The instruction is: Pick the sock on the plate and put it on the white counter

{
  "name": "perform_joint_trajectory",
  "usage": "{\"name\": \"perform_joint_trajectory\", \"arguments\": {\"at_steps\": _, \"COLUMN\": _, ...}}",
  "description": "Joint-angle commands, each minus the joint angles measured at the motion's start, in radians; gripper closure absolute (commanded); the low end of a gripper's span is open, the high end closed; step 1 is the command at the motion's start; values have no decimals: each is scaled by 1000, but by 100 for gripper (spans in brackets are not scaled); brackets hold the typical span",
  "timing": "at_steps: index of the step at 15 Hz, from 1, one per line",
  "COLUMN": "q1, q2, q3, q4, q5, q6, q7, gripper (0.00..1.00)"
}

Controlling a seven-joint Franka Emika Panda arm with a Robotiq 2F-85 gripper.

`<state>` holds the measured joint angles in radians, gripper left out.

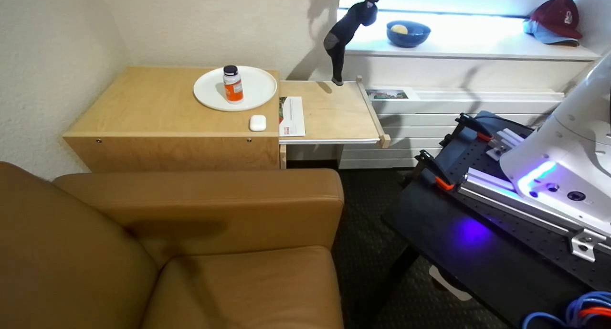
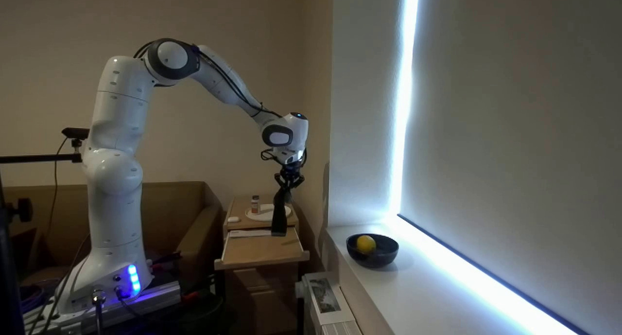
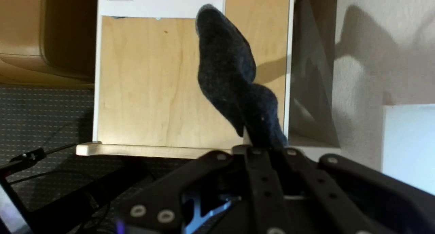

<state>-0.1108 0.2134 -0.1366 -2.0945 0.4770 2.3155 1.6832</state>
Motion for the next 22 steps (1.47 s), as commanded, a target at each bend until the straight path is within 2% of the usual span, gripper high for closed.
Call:
{"name": "perform_joint_trajectory", "arguments": {"at_steps": 1, "q1": -22, "q2": 194, "q3": -45, "q4": 94, "q5": -46, "q6": 96, "q7": 118, "gripper": 99}}
{"name": "perform_joint_trajectory", "arguments": {"at_steps": 6, "q1": -126, "q2": 357, "q3": -141, "q4": 156, "q5": -25, "q6": 159, "q7": 202, "gripper": 99}}
{"name": "perform_joint_trajectory", "arguments": {"at_steps": 10, "q1": -159, "q2": 419, "q3": -193, "q4": 189, "q5": -24, "q6": 168, "q7": 369, "gripper": 99}}
{"name": "perform_joint_trajectory", "arguments": {"at_steps": 11, "q1": -171, "q2": 388, "q3": -174, "q4": 161, "q5": -49, "q6": 159, "q7": 301, "gripper": 95}}
{"name": "perform_joint_trajectory", "arguments": {"at_steps": 14, "q1": -175, "q2": 406, "q3": -180, "q4": 175, "q5": -50, "q6": 160, "q7": 360, "gripper": 95}}
{"name": "perform_joint_trajectory", "arguments": {"at_steps": 15, "q1": -173, "q2": 406, "q3": -180, "q4": 176, "q5": -50, "q6": 160, "q7": 366, "gripper": 99}}
{"name": "perform_joint_trajectory", "arguments": {"at_steps": 16, "q1": -153, "q2": 448, "q3": -203, "q4": 201, "q5": -63, "q6": 174, "q7": 434, "gripper": 99}}
{"name": "perform_joint_trajectory", "arguments": {"at_steps": 22, "q1": -179, "q2": 667, "q3": -207, "q4": 330, "q5": -34, "q6": 229, "q7": 728, "gripper": 99}}
